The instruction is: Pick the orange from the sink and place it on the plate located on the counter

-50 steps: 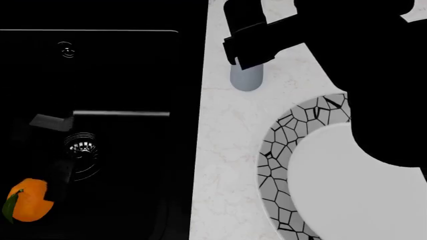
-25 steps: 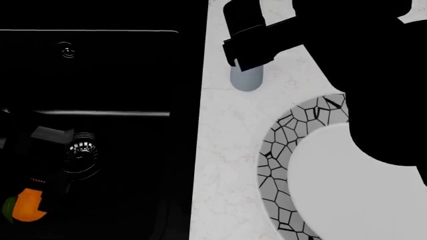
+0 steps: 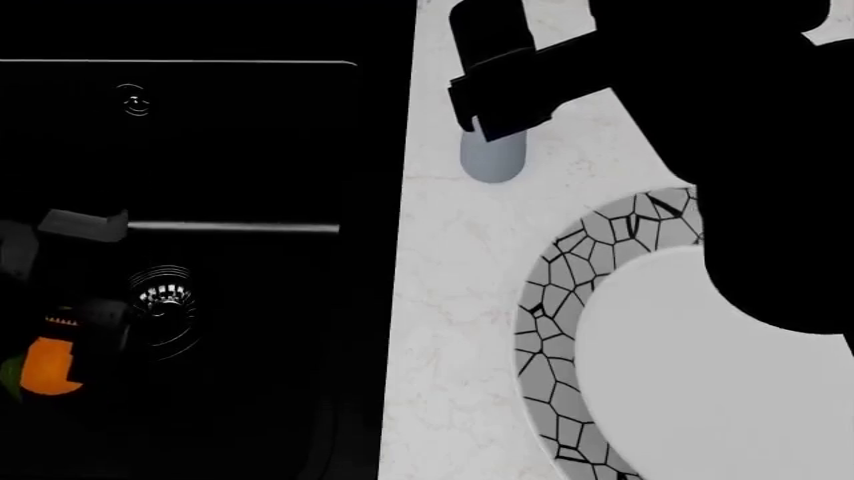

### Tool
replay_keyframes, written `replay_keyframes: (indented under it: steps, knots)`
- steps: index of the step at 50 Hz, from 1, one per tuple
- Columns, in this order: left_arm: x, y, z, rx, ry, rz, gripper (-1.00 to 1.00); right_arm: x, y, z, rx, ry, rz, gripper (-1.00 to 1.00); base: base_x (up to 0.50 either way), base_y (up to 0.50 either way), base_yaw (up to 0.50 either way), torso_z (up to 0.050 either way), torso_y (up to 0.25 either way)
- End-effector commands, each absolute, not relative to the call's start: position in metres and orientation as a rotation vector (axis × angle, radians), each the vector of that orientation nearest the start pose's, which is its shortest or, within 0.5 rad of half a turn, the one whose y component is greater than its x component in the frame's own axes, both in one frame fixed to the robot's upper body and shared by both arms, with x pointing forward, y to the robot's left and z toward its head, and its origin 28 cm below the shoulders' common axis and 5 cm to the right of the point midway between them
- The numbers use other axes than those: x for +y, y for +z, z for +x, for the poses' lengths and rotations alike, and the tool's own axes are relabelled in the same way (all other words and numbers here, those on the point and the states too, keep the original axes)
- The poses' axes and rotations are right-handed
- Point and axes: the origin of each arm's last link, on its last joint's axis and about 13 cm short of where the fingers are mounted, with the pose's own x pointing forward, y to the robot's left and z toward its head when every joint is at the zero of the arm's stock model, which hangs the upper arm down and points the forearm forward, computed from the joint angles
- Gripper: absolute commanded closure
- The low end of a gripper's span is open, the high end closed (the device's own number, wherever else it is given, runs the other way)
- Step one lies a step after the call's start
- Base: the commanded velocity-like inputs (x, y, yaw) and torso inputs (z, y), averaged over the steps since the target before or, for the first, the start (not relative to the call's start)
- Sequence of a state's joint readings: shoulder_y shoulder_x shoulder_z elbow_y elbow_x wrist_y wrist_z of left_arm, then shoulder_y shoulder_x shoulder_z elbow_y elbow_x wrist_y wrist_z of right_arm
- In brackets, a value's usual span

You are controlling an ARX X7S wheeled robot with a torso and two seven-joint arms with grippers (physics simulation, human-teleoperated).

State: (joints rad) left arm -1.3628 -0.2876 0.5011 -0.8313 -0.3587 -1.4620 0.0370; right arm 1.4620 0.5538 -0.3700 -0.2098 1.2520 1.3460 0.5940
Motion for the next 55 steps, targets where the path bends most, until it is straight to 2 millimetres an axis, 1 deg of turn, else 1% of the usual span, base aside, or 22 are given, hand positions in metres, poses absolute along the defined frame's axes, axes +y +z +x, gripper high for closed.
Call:
replay_keyframes:
  steps: [1,3,10,11,13,14,17,18,20,24,26,37,41,44,45,55]
  knots:
    - [0.277,0.238,0.325,0.901,0.046,0.236,1.00,-0.127,0.361,0.269,-0.034,0.187,-0.270,-1.00,0.00,0.00,0.00,0.000,0.000]
    - [0.267,0.245,0.309,0.867,-0.084,0.194,1.00,-0.129,0.363,0.267,-0.039,0.180,-0.267,-1.00,0.00,0.00,0.00,0.000,0.000]
    - [0.259,0.260,0.286,0.763,-0.135,0.173,1.00,-0.133,0.367,0.264,-0.045,0.173,-0.262,-1.00,0.00,0.00,0.00,0.000,0.000]
    - [0.257,0.268,0.282,0.741,-0.152,0.172,1.00,-0.133,0.367,0.263,-0.044,0.174,-0.262,-1.00,0.00,0.00,0.00,0.000,0.000]
    - [0.255,0.267,0.277,0.719,-0.163,0.177,1.00,-0.134,0.368,0.263,-0.044,0.172,-0.263,-1.00,0.00,0.00,0.00,0.000,0.000]
    - [0.254,0.272,0.275,0.712,-0.175,0.173,1.00,-0.135,0.368,0.263,-0.044,0.172,-0.263,-1.00,0.00,0.00,0.00,0.000,0.000]
    - [0.250,0.275,0.267,0.666,-0.203,0.181,1.00,-0.136,0.370,0.261,-0.048,0.167,-0.259,-1.00,0.00,0.00,0.00,0.000,0.000]
    - [0.247,0.282,0.265,0.639,-0.222,0.186,1.00,-0.137,0.370,0.260,-0.050,0.166,-0.259,-1.00,0.00,0.00,0.00,0.000,0.000]
    - [0.245,0.283,0.261,0.618,-0.228,0.201,1.00,-0.138,0.371,0.259,-0.053,0.163,-0.258,-1.00,0.00,0.00,0.00,0.000,0.000]
    - [0.240,0.291,0.253,0.574,-0.250,0.210,1.00,-0.140,0.373,0.256,-0.062,0.159,-0.254,-1.00,0.00,0.00,0.00,0.000,0.000]
    - [0.236,0.299,0.247,0.538,-0.280,0.203,1.00,-0.141,0.374,0.254,-0.066,0.162,-0.249,-1.00,0.00,0.00,0.00,0.000,0.000]
    - [0.227,0.316,0.223,0.427,-0.348,0.215,1.00,-0.143,0.378,0.249,-0.078,0.157,-0.248,-1.00,0.00,0.00,0.00,0.000,0.000]
    - [0.222,0.320,0.216,0.392,-0.397,0.217,1.00,-0.144,0.379,0.247,-0.083,0.155,-0.246,-1.00,0.00,0.00,0.00,0.000,0.000]
    - [0.220,0.322,0.213,0.384,-0.403,0.214,1.00,-0.145,0.380,0.247,-0.086,0.153,-0.243,-1.00,0.00,0.00,0.00,0.000,0.000]
    - [0.219,0.323,0.213,0.376,-0.413,0.190,1.00,-0.145,0.380,0.246,-0.088,0.152,-0.244,-1.00,0.00,0.00,0.00,0.000,0.000]
    - [0.218,0.323,0.212,0.378,-0.411,0.208,1.00,-0.145,0.380,0.245,-0.089,0.152,-0.242,-1.00,0.00,0.00,0.00,0.000,0.000]
